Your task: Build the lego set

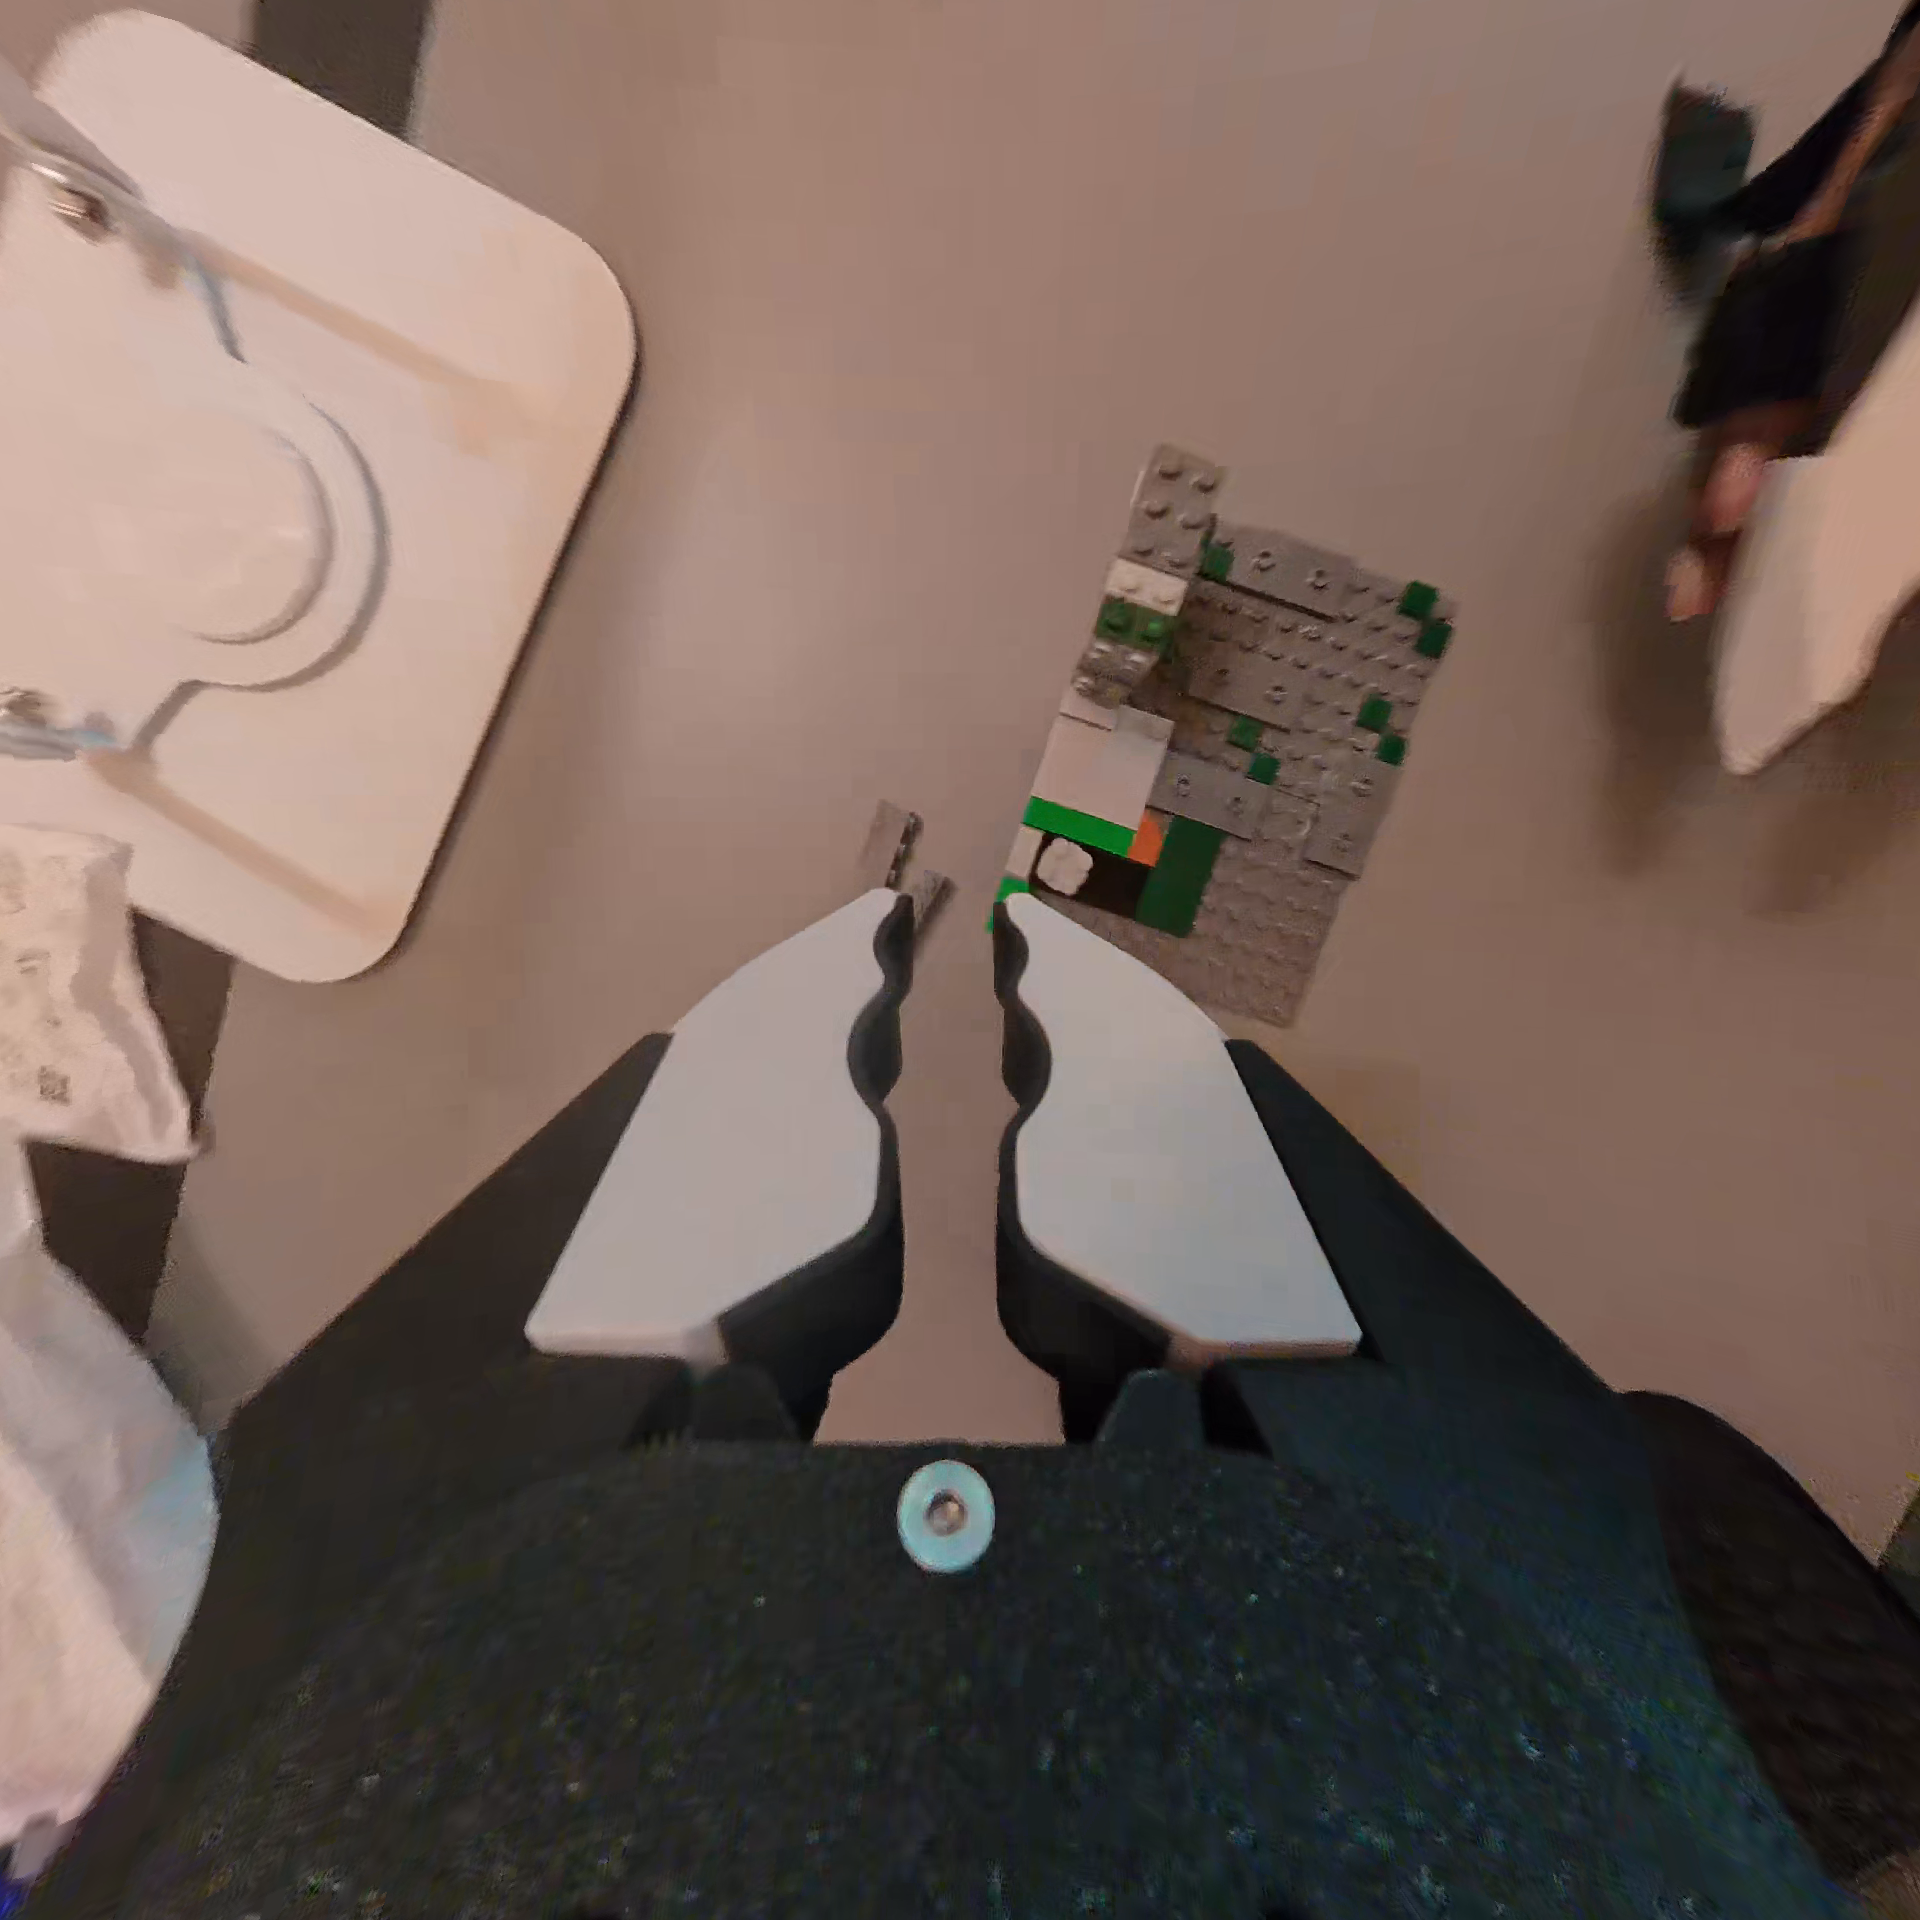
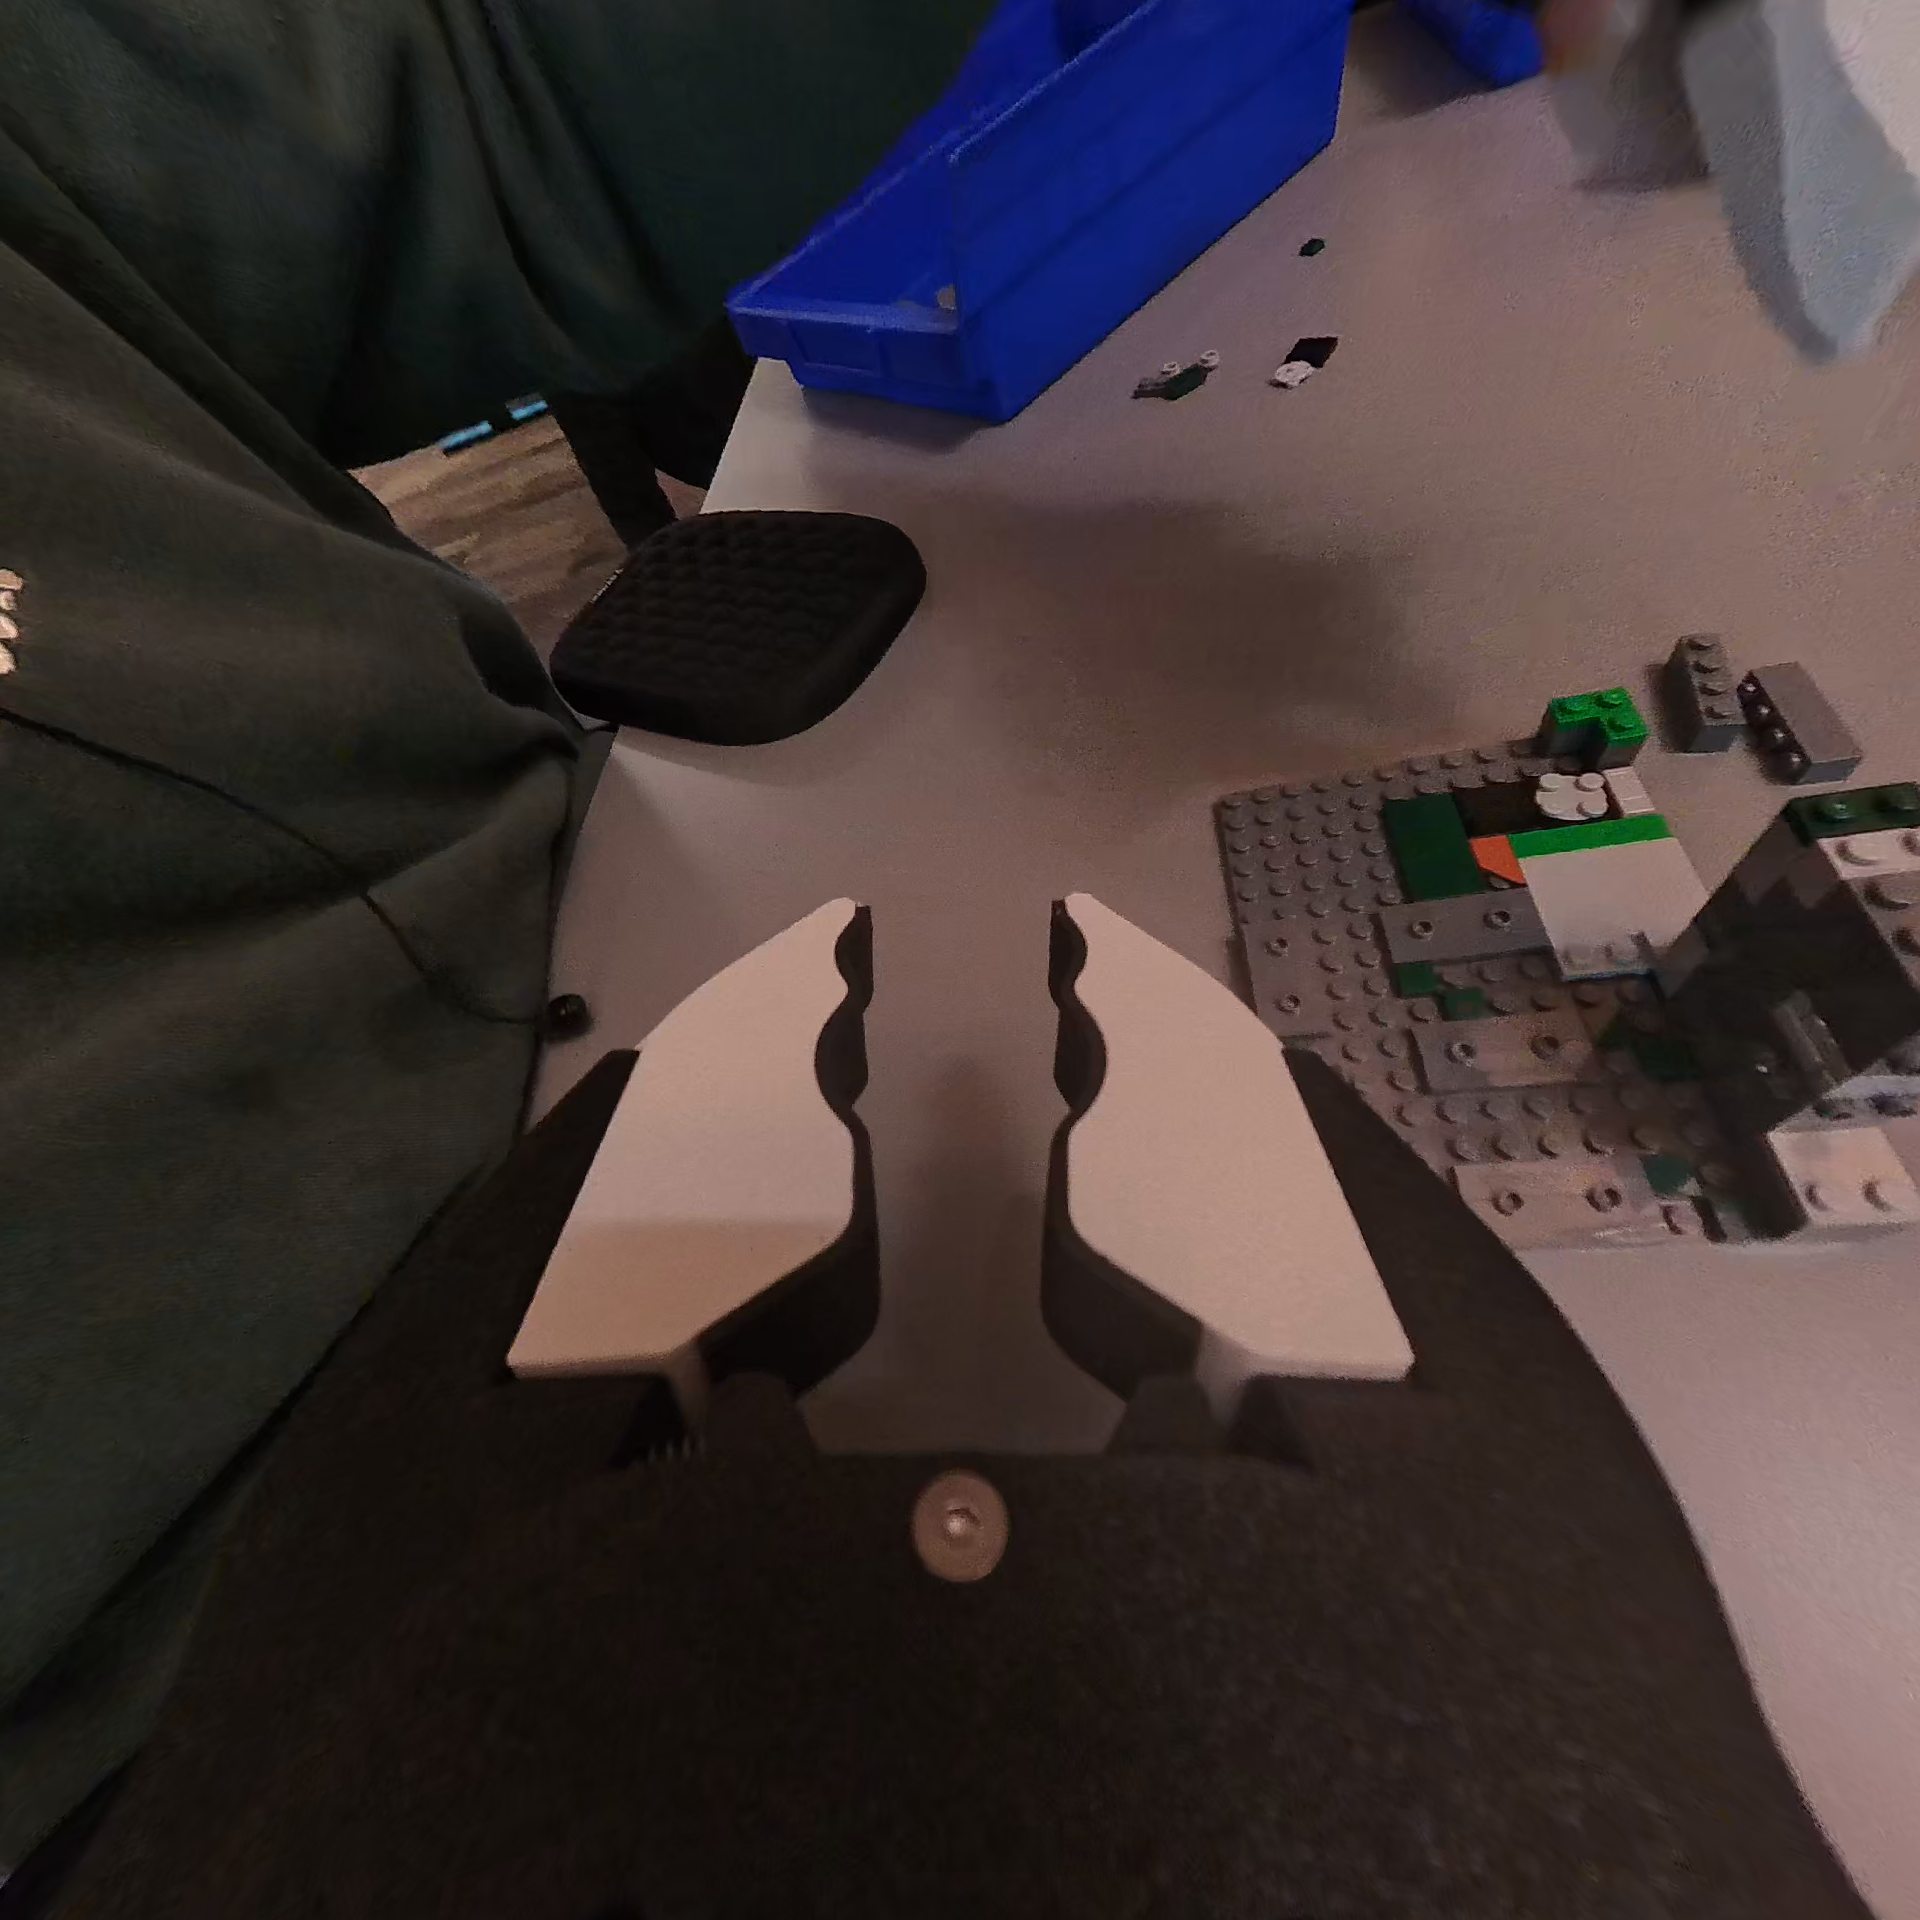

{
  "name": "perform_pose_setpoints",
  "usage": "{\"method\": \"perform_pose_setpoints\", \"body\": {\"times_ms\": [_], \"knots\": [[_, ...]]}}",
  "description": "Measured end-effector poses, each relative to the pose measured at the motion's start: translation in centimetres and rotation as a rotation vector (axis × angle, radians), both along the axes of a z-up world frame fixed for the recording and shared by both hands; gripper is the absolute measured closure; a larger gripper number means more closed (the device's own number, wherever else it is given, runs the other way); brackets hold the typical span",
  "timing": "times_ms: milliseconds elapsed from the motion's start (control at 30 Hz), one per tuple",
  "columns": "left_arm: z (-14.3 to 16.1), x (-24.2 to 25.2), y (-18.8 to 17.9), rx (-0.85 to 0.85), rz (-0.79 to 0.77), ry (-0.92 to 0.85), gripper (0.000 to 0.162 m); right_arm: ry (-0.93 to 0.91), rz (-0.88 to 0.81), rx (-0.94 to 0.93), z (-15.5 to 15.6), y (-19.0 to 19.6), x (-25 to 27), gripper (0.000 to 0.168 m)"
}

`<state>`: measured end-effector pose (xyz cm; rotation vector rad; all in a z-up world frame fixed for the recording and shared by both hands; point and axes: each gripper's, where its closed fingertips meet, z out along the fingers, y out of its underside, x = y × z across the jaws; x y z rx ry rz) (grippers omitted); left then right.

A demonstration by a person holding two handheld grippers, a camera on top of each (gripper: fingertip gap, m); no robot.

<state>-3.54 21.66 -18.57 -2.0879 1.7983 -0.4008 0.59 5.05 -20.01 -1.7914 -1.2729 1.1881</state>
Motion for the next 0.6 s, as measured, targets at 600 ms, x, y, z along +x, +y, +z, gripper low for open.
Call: {"method": "perform_pose_setpoints", "body": {"times_ms": [600], "knots": [[6.6, -32.0, -4.3, 0.134, 0.595, 0.024, 0.151, 0.004, 0.048, -0.022, -0.2, -0.9, -1.5, 0.136]]}}
